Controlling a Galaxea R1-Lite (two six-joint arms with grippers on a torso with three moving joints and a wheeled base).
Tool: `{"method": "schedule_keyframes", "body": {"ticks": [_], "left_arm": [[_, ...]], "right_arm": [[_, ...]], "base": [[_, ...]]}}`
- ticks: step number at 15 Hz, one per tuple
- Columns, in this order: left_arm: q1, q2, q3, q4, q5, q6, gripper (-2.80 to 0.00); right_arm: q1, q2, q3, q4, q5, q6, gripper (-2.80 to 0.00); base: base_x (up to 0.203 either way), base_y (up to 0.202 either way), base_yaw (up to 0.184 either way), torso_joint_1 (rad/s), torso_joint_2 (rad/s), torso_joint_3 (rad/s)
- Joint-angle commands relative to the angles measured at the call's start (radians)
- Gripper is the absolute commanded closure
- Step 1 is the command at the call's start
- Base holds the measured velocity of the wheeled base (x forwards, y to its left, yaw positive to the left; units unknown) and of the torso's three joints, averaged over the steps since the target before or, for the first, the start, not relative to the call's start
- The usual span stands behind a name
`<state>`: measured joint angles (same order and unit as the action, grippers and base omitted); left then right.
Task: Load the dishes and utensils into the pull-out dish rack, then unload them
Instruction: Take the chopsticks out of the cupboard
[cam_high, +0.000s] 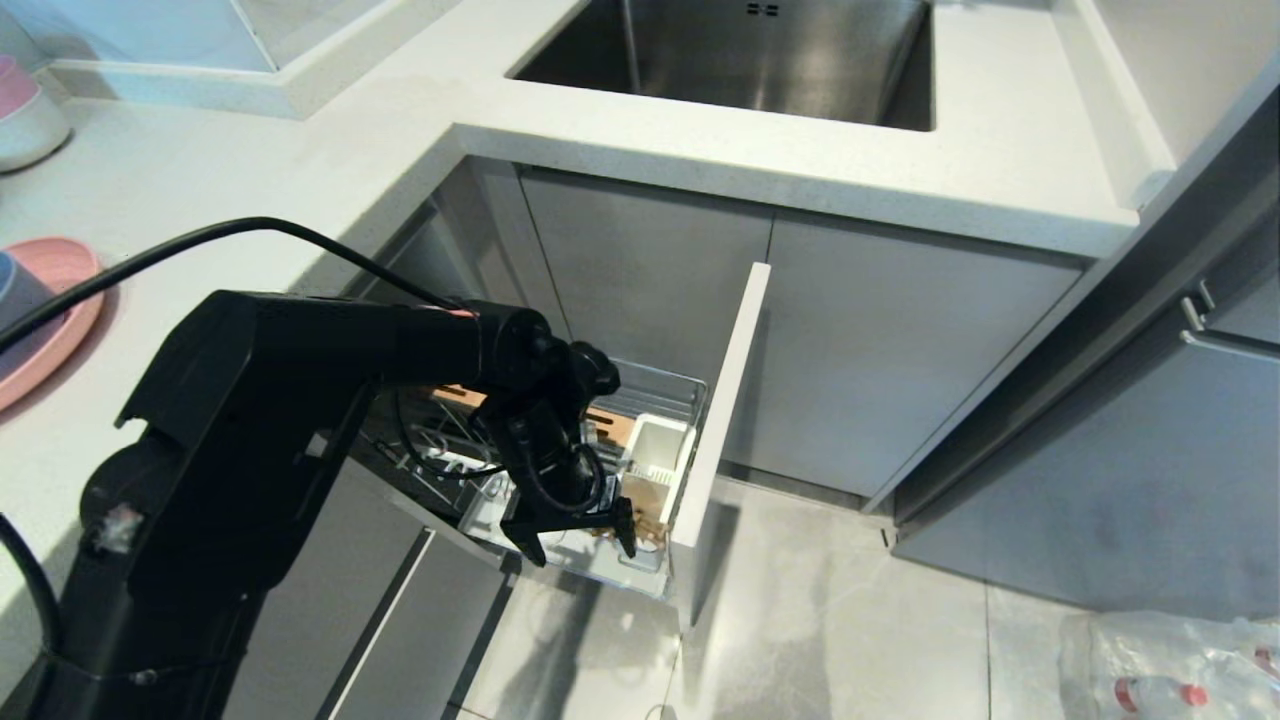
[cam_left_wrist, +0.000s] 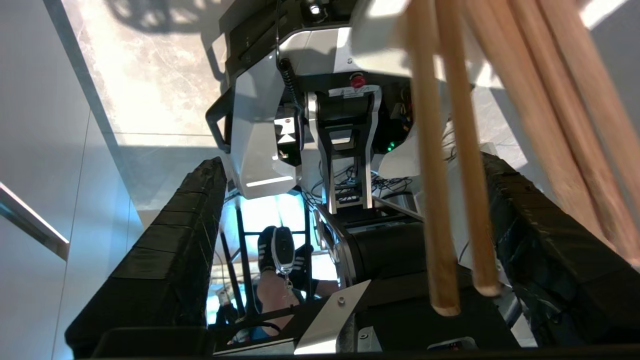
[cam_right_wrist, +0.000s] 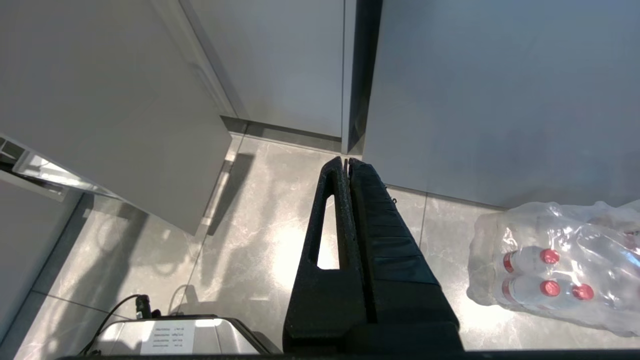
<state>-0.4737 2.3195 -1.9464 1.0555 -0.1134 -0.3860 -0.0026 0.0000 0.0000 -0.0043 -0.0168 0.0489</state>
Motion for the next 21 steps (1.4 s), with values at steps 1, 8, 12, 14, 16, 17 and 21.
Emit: {"method": "schedule_keyframes", "body": {"ticks": [1, 8, 12, 14, 16, 17, 21], "left_arm": [[0.004, 0.014, -0.002, 0.007, -0.001, 0.005, -2.80], [0.005, 0.045, -0.003, 0.026, -0.068, 0.044, -2.80], [0.006, 0.054, -0.008, -0.012, -0.078, 0.041, -2.80], [0.017, 0.057, -0.008, -0.020, -0.078, 0.041, -2.80], [0.029, 0.058, -0.008, -0.032, -0.078, 0.041, -2.80], [0.032, 0.058, -0.008, -0.034, -0.077, 0.041, -2.80], [0.033, 0.058, -0.008, -0.032, -0.077, 0.041, -2.80]], "right_arm": [[0.000, 0.001, 0.000, 0.000, 0.000, 0.000, 0.00], [0.000, 0.000, 0.000, 0.000, 0.000, 0.000, 0.00], [0.001, 0.001, 0.000, 0.000, 0.000, 0.000, 0.00], [0.001, 0.000, 0.000, 0.000, 0.000, 0.000, 0.00], [0.000, 0.000, 0.000, 0.000, 0.000, 0.000, 0.00], [0.000, 0.000, 0.000, 0.000, 0.000, 0.000, 0.00], [0.000, 0.000, 0.000, 0.000, 0.000, 0.000, 0.00]], "base": [[0.000, 0.000, 0.000, 0.000, 0.00, 0.000], [0.000, 0.000, 0.000, 0.000, 0.00, 0.000], [0.000, 0.000, 0.000, 0.000, 0.00, 0.000], [0.000, 0.000, 0.000, 0.000, 0.00, 0.000], [0.000, 0.000, 0.000, 0.000, 0.00, 0.000], [0.000, 0.000, 0.000, 0.000, 0.00, 0.000], [0.000, 0.000, 0.000, 0.000, 0.00, 0.000]]}}
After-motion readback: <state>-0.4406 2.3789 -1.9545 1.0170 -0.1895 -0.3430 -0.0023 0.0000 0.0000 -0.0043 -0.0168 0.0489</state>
